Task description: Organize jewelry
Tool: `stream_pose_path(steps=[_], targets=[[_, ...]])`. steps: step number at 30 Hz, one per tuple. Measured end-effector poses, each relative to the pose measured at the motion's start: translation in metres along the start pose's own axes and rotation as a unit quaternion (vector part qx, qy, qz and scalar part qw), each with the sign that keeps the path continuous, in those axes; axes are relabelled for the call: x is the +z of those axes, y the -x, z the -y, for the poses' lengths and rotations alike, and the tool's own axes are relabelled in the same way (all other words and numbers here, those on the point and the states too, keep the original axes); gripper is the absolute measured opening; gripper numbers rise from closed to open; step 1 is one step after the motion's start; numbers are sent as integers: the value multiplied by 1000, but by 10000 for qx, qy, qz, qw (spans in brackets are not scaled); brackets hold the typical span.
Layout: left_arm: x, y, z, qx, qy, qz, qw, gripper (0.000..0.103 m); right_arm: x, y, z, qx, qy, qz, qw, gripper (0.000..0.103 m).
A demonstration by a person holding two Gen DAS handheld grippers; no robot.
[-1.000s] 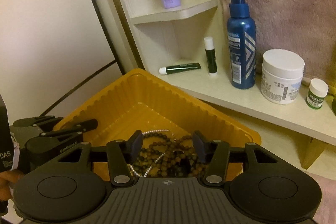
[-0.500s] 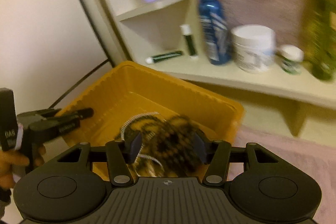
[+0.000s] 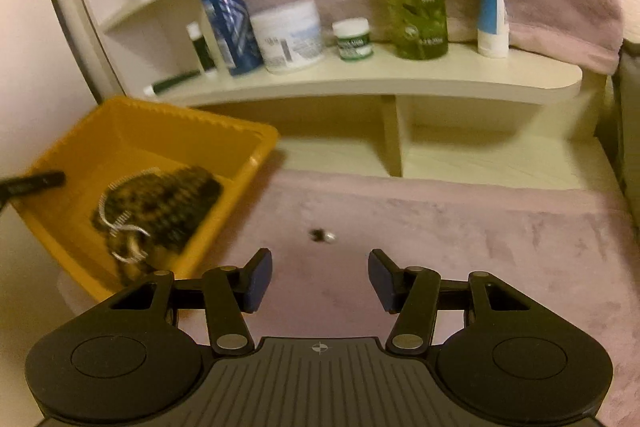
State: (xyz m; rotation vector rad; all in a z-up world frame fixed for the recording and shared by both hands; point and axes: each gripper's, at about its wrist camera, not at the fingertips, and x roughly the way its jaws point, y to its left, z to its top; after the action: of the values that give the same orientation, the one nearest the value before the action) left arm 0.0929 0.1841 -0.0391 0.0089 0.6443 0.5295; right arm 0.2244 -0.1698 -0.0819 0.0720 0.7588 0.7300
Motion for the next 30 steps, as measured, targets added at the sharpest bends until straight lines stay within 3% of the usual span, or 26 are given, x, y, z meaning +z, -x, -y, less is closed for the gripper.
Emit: stream_pose_path(steps=[7,18,25,30], targets=[[0,-1,0,16,-8,-13,10000,19,-2,-30,3,-148,707,-102,9973,36],[0,-2,0,12,4,-29,10000,19,6,-61,-7,-180,1202,-108,9925,28],[0,-2,0,10,6,-30,10000,19,3,-66,-11,-249,1267,-60,9916,18],[0,-1,0,6,5,-31,10000,19,3,-65,-15,-274,1310,-25,9910,18]])
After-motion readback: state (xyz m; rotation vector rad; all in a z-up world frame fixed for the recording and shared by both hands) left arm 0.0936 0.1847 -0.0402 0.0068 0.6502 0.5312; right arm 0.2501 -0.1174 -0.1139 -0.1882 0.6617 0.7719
